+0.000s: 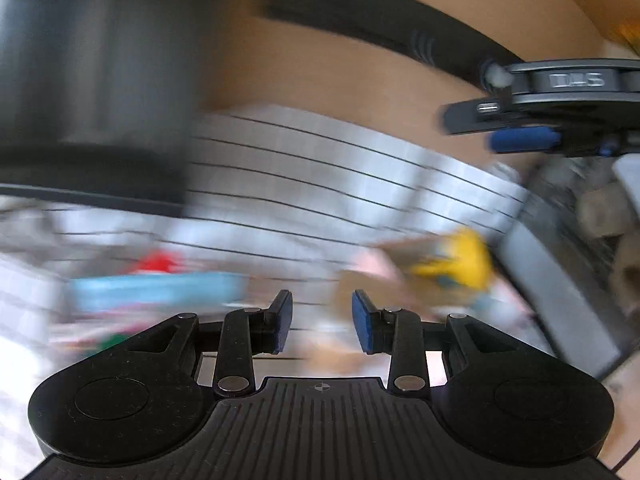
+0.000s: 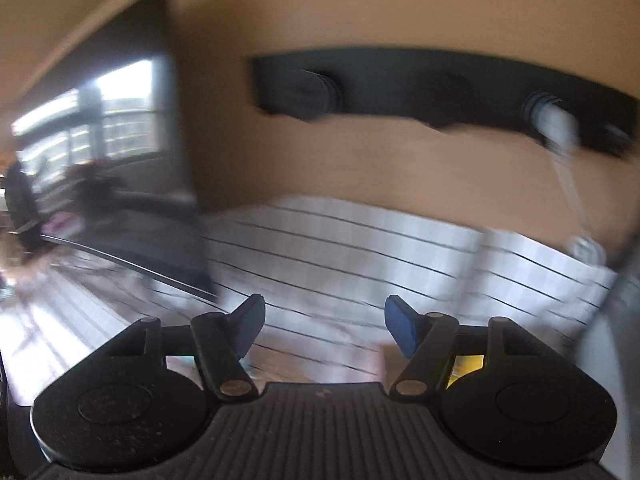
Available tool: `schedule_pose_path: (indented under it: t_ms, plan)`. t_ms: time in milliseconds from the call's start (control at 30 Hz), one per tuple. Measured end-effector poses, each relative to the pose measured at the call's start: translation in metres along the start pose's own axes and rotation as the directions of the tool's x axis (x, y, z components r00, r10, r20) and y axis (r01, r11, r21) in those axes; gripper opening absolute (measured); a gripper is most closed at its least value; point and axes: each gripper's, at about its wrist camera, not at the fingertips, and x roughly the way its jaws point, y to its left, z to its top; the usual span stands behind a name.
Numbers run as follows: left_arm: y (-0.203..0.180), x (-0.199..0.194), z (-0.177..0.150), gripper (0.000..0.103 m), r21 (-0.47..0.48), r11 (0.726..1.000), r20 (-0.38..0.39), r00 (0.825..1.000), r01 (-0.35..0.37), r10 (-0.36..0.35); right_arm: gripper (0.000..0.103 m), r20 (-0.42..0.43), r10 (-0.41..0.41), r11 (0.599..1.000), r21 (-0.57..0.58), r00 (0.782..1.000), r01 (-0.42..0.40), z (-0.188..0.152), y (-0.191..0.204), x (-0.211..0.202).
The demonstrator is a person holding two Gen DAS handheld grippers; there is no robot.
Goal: Organize soft objects
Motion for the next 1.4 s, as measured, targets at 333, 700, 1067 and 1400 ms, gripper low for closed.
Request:
schedule_pose_path:
  t_ms: [333, 700, 1067, 1400]
  plan:
    - [0.163, -0.103, 0.009, 0.036, -0.175, 0.949, 0.095, 0.954, -0.264, 0.283, 0.067, 0.023, 0.187, 0.973, -0.141, 0.982, -0.182, 0.061, 0.126, 0.023]
    - [0.137, -0.024, 0.042, 0.037, 0.165, 0.984, -0.102, 0.993, 0.07, -0.053, 0.072, -0.112, 0.143, 0.956, -0.241, 0.983, -0.166, 0.046, 0.102, 0.054]
    - [0.096, 0.122, 0.031, 0.038, 0.348, 0.917, -0.504, 0.864, 0.194, 0.008, 0.072, -0.264, 0.129, 0.986, -0.071, 0.956, -0.153, -0.007, 0.033, 0.107]
    - [0.138, 0.131, 0.029, 0.042, 0.38, 0.923, -0.488, 0.861, 0.062, 0.143, 0.072, -0.352, 0.131, 0.986, -0.052, 0.927, -0.159, -0.03, 0.021, 0.147]
